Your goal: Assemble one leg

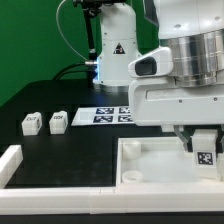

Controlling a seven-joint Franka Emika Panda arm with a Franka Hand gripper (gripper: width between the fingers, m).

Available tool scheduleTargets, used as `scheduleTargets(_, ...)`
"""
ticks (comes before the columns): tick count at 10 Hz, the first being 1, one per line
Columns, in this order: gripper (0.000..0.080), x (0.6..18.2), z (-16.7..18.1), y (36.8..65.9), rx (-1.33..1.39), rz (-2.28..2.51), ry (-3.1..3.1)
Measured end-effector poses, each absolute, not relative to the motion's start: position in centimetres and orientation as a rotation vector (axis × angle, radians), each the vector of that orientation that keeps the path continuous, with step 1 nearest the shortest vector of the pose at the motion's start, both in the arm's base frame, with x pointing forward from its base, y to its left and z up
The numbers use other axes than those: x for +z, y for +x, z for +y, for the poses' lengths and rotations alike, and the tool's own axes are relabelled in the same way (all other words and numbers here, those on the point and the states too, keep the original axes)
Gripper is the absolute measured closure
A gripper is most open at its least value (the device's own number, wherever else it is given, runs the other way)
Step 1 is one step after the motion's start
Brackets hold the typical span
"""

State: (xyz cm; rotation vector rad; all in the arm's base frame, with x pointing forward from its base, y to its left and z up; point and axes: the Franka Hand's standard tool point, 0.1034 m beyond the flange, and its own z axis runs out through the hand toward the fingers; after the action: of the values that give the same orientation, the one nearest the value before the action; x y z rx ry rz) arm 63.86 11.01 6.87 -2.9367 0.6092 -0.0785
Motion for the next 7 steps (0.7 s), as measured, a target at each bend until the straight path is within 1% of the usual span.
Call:
scheduleTargets(1, 0.0509, 6.90, 11.04, 63.85, -0.079, 0.618, -2.935)
scheduleTargets(3, 0.0509, 6.79, 11.37, 63.43, -0.117, 0.954, -2.834)
scheduleTargets(5, 0.0509, 6.76, 11.46, 63.33, -0.087, 1.237, -2.698)
scheduleTargets(7, 0.0509, 6.79, 11.08, 63.42, -0.056, 1.360, -2.599)
